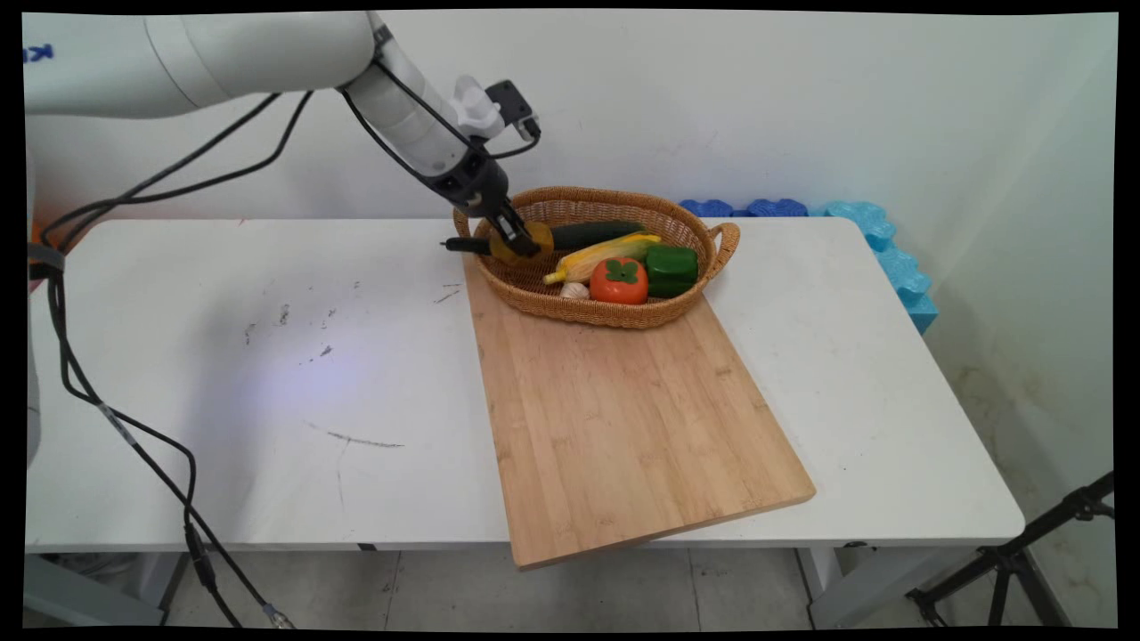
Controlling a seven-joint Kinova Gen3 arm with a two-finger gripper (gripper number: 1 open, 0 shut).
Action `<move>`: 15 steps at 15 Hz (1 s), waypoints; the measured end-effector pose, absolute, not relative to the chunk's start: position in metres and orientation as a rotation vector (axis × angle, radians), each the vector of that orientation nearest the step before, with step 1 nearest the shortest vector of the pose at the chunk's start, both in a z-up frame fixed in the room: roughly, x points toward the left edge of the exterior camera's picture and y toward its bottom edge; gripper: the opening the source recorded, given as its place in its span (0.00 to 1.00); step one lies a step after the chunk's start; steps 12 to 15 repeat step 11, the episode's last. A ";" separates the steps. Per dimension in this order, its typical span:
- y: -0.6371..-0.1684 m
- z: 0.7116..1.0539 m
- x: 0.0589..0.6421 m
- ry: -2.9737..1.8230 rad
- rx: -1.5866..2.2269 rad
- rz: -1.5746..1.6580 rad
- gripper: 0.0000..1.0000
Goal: Place the picked object in the vegetable basket
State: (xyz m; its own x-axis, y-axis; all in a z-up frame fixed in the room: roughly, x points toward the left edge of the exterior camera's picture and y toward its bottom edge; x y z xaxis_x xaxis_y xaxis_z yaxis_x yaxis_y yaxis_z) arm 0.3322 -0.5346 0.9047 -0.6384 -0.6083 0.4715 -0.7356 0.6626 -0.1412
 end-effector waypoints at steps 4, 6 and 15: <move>-0.538 0.891 0.328 -2.492 1.060 0.427 0.00; -0.539 0.887 0.326 -2.489 1.057 0.415 0.00; -0.539 0.878 0.321 -2.481 1.039 0.401 1.00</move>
